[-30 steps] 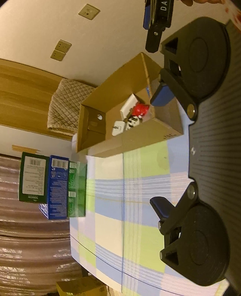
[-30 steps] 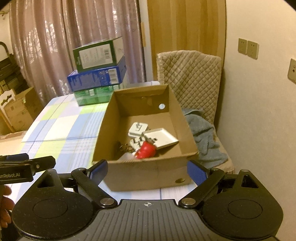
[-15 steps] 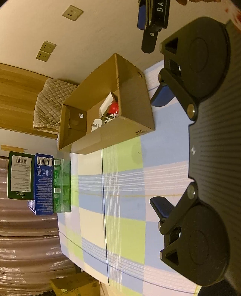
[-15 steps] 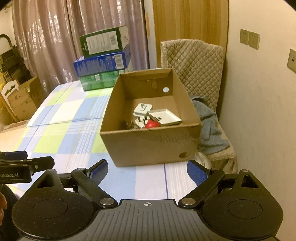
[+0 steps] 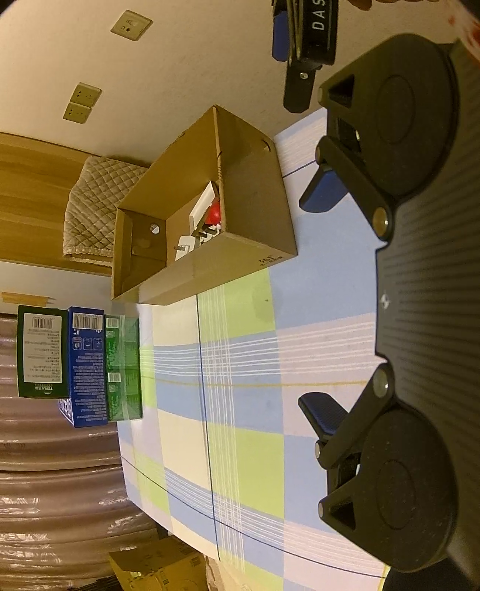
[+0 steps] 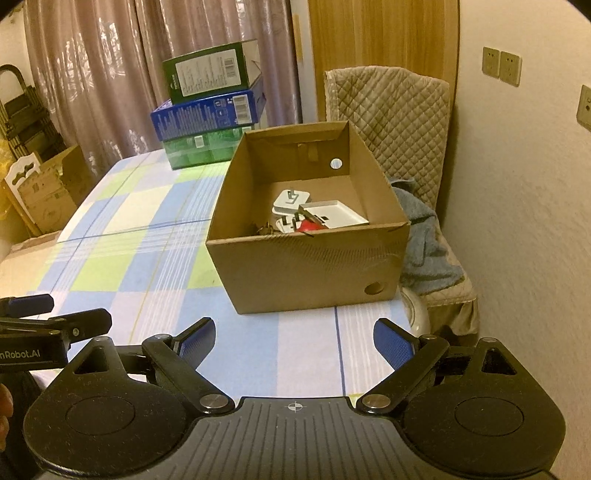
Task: Organize rigid objects
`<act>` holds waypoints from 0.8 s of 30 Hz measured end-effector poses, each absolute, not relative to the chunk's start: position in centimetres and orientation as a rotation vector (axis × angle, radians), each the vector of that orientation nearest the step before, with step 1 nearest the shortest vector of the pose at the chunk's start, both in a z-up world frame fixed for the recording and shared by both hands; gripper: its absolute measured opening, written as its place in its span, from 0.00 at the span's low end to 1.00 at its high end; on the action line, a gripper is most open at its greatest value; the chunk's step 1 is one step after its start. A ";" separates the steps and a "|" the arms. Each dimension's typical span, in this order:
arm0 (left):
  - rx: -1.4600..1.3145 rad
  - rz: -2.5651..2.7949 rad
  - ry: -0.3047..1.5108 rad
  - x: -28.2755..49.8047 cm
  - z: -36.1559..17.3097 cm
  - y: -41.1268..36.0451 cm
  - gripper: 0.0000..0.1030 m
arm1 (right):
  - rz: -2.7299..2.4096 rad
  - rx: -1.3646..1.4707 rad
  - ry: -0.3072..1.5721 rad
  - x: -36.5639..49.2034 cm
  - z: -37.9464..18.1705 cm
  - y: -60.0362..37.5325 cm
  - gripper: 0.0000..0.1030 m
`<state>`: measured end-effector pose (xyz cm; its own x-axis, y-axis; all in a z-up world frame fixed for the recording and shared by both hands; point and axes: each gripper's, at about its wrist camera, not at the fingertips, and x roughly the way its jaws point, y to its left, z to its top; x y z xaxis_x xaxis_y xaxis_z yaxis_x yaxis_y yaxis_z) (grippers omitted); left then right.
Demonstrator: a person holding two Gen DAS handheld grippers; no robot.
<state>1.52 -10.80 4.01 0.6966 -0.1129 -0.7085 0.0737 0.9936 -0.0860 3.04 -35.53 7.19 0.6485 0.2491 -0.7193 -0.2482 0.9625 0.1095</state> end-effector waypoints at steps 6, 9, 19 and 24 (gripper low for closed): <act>-0.057 -0.099 0.791 1.4 4.0 -10.7 0.99 | 0.279 0.001 0.822 3.0 7.1 -35.5 0.87; -0.055 -0.100 0.790 1.4 4.0 -10.7 0.99 | 0.283 -0.002 0.823 2.9 7.1 -35.4 0.87; -0.054 -0.106 0.789 1.4 3.9 -10.7 0.99 | 0.283 -0.001 0.825 2.9 7.1 -35.4 0.87; -0.051 -0.107 0.788 1.4 4.0 -10.8 0.99 | 0.283 0.001 0.823 2.9 7.1 -35.5 0.87</act>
<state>1.42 -10.85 4.03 0.6999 -0.1157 -0.7049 0.0772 0.9933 -0.0864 2.91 -35.51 7.14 0.6447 0.2485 -0.7229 -0.2480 0.9625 0.1097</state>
